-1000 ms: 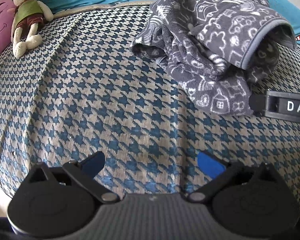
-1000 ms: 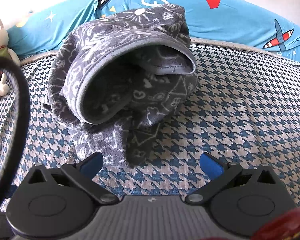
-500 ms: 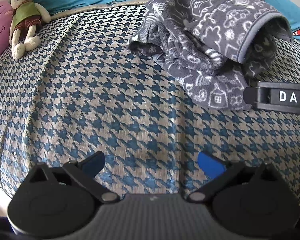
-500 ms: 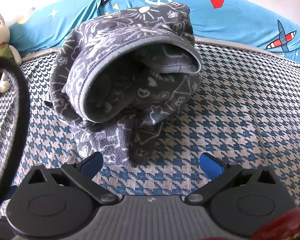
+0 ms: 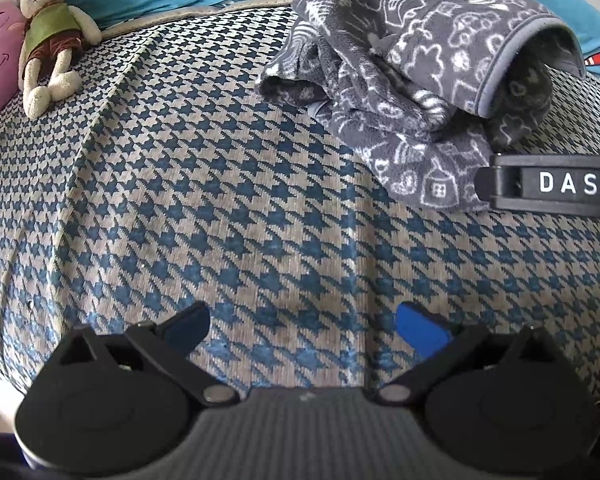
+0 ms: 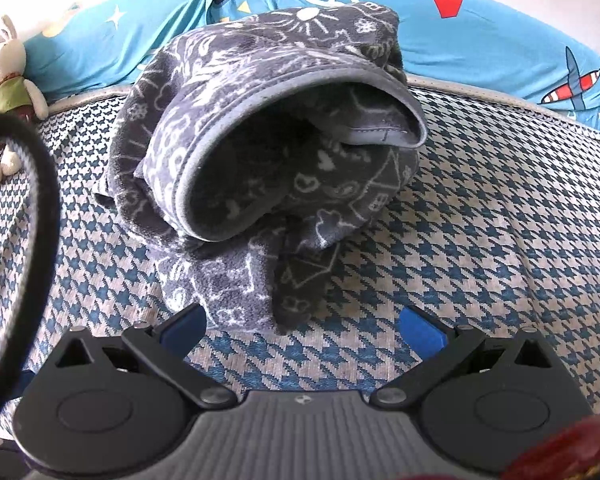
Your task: Fold clothes
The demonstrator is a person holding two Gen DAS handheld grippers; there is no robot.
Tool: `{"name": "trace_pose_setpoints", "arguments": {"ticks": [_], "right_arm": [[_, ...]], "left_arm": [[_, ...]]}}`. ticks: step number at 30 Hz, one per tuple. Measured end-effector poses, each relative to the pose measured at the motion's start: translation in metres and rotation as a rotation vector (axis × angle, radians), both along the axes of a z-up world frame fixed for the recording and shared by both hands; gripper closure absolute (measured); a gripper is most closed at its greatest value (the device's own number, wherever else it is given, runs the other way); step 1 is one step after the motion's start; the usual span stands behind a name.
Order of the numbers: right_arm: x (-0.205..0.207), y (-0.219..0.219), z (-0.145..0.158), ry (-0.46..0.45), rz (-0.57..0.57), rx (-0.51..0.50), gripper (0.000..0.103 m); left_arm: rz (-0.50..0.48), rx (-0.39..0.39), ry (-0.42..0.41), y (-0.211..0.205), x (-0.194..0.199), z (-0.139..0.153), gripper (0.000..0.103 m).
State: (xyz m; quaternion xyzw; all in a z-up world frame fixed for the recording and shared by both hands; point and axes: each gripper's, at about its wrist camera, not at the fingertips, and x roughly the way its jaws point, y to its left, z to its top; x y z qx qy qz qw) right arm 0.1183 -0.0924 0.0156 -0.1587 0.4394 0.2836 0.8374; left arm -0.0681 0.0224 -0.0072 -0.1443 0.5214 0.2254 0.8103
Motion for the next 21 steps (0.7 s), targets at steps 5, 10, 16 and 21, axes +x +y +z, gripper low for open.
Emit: {"name": "trace_pose_setpoints", "arguments": {"ticks": [5, 10, 16, 21], "right_arm": [[-0.002, 0.005, -0.001, -0.001, 0.017, -0.001, 0.0], [-0.006, 0.012, -0.003, -0.006, 0.034, -0.007, 0.0], [-0.009, 0.02, -0.004, -0.012, 0.05, -0.015, 0.0], [-0.008, 0.021, -0.005, -0.012, 0.051, -0.021, 0.0]], "left_arm": [[0.016, 0.005, 0.002, 0.002, -0.002, 0.0, 0.0], [0.029, 0.013, 0.004, 0.01, -0.007, -0.002, 0.0], [0.041, 0.01, 0.006, 0.016, -0.009, -0.003, 0.0], [0.039, -0.012, 0.01, 0.015, -0.006, -0.006, 0.0]]}}
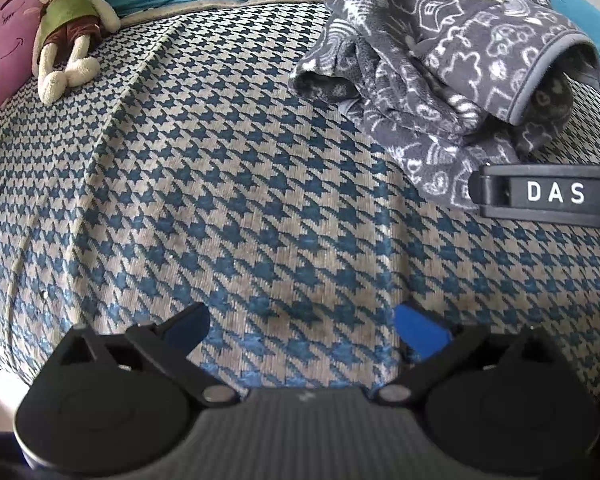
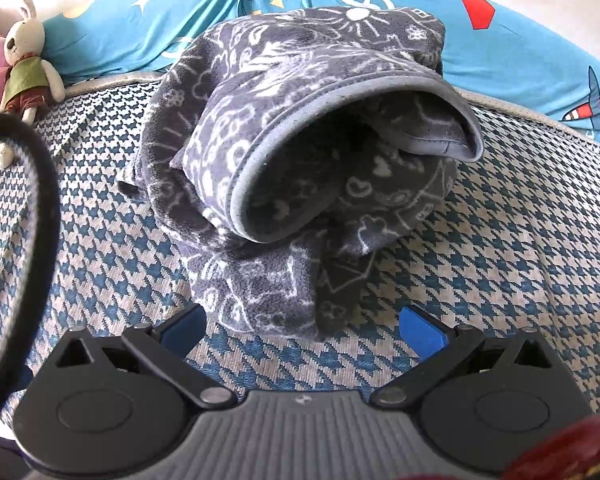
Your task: Fold clothes
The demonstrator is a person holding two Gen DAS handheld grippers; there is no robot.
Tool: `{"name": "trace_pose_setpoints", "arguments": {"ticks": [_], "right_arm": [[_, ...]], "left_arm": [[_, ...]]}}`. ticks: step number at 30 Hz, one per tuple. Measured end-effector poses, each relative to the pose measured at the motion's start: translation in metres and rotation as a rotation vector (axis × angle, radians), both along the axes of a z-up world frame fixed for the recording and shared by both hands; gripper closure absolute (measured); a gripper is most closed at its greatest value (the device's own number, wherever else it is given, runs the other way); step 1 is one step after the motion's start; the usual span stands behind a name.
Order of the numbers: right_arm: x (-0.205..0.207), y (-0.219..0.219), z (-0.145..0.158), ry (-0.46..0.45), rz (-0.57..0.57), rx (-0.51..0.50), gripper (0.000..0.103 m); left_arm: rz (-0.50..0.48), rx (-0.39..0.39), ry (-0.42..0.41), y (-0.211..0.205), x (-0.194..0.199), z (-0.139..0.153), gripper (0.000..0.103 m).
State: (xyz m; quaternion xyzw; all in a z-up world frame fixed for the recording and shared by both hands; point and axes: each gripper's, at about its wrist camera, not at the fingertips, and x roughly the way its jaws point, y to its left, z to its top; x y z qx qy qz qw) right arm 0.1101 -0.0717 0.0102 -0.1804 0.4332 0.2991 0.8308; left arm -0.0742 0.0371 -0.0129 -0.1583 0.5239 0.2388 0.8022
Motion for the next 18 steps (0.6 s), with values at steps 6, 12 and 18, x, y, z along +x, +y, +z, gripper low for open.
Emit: {"name": "trace_pose_setpoints", "arguments": {"ticks": [6, 12, 18], "right_arm": [[0.004, -0.005, 0.001, 0.004, -0.016, 0.0, 0.0], [0.007, -0.013, 0.002, -0.001, -0.028, 0.003, 0.0], [0.012, -0.022, 0.004, -0.001, -0.044, 0.006, 0.0]], "left_arm": [[-0.02, -0.006, -0.003, -0.007, 0.004, 0.001, 0.0], [-0.026, -0.004, 0.002, -0.012, 0.014, 0.002, 0.0], [-0.031, -0.001, 0.006, -0.023, 0.021, 0.004, 0.0]]}}
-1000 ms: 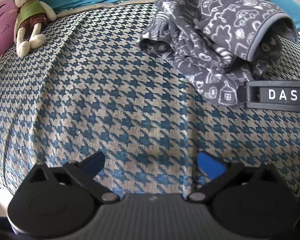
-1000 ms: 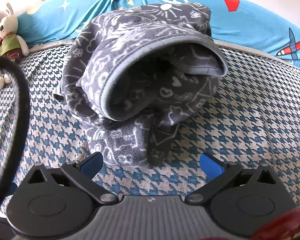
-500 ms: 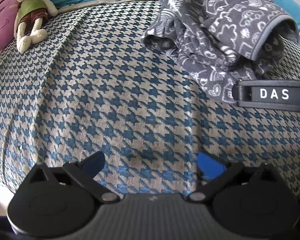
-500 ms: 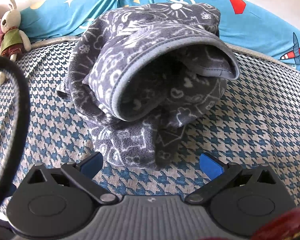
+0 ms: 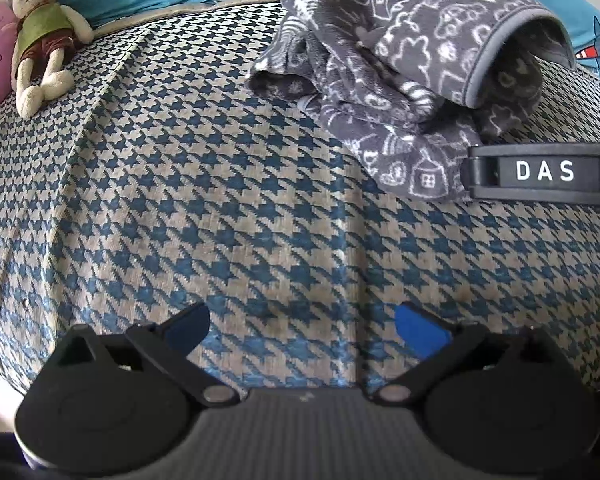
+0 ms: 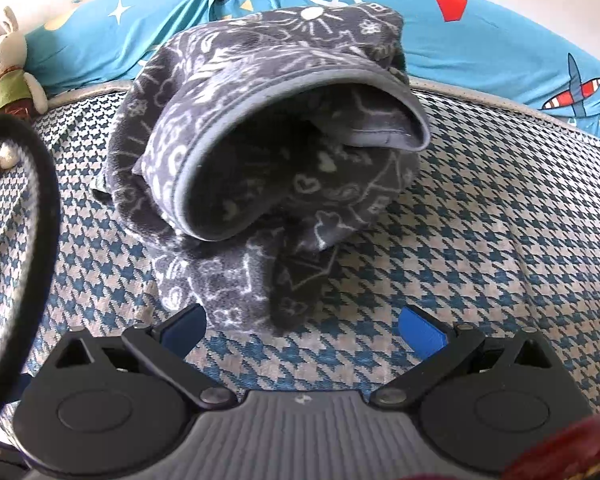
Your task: Fold clothes
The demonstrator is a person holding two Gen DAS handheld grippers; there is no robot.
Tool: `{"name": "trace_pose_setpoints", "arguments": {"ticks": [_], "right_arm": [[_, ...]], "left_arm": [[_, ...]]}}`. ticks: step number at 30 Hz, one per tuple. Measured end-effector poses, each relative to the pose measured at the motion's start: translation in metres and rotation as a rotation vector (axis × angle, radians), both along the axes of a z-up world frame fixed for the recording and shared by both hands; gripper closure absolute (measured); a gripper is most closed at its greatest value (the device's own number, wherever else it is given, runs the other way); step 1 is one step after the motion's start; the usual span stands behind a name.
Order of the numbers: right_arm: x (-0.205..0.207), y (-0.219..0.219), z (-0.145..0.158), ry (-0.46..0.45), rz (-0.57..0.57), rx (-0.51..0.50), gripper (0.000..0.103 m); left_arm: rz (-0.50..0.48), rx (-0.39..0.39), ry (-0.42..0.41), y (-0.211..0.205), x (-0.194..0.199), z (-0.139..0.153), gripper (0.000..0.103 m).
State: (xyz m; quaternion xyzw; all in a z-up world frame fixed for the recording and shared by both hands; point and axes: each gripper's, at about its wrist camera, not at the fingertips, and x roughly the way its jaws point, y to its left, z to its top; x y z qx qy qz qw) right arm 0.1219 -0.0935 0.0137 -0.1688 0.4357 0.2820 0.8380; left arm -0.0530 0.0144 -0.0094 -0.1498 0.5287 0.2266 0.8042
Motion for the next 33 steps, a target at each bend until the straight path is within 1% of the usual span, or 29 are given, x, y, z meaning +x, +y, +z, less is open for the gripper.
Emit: {"name": "trace_pose_setpoints", "arguments": {"ticks": [11, 23, 33], "right_arm": [[0.007, -0.013, 0.0, -0.002, -0.025, -0.008, 0.0], [0.01, -0.017, -0.001, -0.003, -0.032, -0.014, 0.0], [0.01, -0.016, -0.001, -0.005, -0.033, -0.02, 0.0]], "left_arm": [[-0.022, 0.009, 0.002, -0.027, 0.006, 0.005, 0.0], [-0.036, 0.015, 0.004, -0.036, 0.009, 0.008, 0.0], [-0.031, 0.026, -0.003, -0.03, 0.005, 0.01, 0.0]]}}
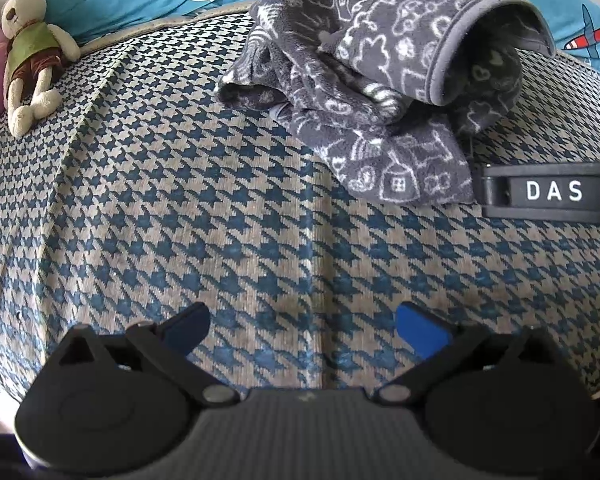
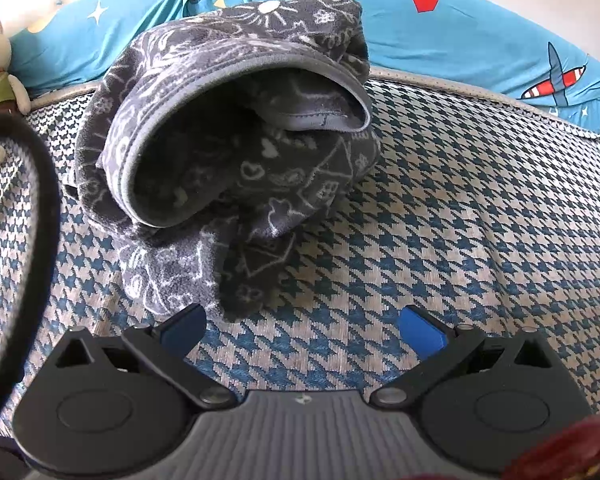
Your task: Fold clothes
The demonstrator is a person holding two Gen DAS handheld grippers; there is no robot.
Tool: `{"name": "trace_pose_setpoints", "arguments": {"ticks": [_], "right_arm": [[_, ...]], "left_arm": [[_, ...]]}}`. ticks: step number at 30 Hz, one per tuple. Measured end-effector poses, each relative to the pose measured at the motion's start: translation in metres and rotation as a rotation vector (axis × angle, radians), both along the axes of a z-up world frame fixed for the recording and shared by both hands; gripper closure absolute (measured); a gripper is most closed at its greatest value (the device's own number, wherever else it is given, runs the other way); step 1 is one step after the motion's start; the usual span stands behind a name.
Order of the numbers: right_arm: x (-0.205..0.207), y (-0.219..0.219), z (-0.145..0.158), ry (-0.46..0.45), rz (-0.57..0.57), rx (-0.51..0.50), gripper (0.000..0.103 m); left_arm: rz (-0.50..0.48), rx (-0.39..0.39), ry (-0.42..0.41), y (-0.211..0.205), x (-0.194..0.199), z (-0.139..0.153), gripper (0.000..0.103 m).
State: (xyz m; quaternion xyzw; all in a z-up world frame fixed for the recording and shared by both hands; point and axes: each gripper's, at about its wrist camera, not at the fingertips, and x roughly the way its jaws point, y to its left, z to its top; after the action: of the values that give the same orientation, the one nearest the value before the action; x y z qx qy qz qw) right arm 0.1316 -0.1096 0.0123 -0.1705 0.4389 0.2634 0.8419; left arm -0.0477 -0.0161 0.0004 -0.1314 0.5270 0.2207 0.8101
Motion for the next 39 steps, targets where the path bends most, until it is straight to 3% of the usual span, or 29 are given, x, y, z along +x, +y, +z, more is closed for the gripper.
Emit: {"name": "trace_pose_setpoints", "arguments": {"ticks": [39], "right_arm": [[0.011, -0.025, -0.001, 0.035, -0.081, -0.043, 0.0]], "left_arm": [[0.089, 0.032, -0.015, 0.014, 0.035, -0.008, 0.0]]}}
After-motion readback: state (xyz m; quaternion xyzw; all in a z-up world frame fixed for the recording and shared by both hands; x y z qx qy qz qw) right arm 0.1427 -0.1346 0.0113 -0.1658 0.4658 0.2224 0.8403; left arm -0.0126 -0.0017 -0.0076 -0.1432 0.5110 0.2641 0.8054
